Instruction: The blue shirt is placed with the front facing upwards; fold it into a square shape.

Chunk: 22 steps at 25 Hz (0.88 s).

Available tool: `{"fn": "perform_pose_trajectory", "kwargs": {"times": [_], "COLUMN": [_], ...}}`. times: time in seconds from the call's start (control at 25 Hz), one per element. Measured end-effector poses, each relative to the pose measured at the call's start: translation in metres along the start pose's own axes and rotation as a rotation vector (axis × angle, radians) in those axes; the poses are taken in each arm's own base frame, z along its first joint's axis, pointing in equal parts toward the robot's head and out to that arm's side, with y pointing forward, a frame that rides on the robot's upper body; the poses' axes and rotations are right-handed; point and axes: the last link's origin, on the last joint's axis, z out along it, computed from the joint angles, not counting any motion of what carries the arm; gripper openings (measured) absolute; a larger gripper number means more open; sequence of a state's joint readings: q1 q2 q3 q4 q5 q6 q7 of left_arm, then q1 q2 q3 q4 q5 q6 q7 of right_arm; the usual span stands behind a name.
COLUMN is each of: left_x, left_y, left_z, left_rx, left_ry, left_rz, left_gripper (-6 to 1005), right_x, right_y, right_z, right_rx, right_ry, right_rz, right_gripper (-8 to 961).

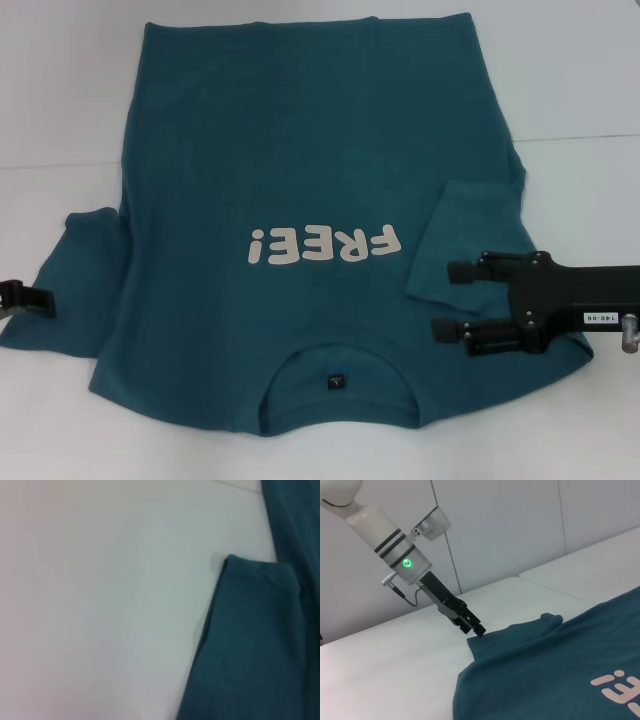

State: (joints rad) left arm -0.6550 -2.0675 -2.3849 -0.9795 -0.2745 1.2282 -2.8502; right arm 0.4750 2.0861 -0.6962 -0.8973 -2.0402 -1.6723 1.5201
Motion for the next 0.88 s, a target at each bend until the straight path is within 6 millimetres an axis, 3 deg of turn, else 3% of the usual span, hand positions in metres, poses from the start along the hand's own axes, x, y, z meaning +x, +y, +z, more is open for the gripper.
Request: {"fn": "perform_pose_trajectory", "kwargs": {"times": [0.88], "left_x": [-0.0055], "left_y": [-0.0069], "left_z": [0.0075], "left_rx": [0.010], "left_ry": [-0.016], "left_rz": [-0.015], "left_gripper": [826], "right_x": [-0.0004], "right_y": [-0.0003], "right_z": [0.0028], "right_rx": [-0.009], "right_ry": [0.001], "right_rz": [0.005], "right_gripper": [915]}}
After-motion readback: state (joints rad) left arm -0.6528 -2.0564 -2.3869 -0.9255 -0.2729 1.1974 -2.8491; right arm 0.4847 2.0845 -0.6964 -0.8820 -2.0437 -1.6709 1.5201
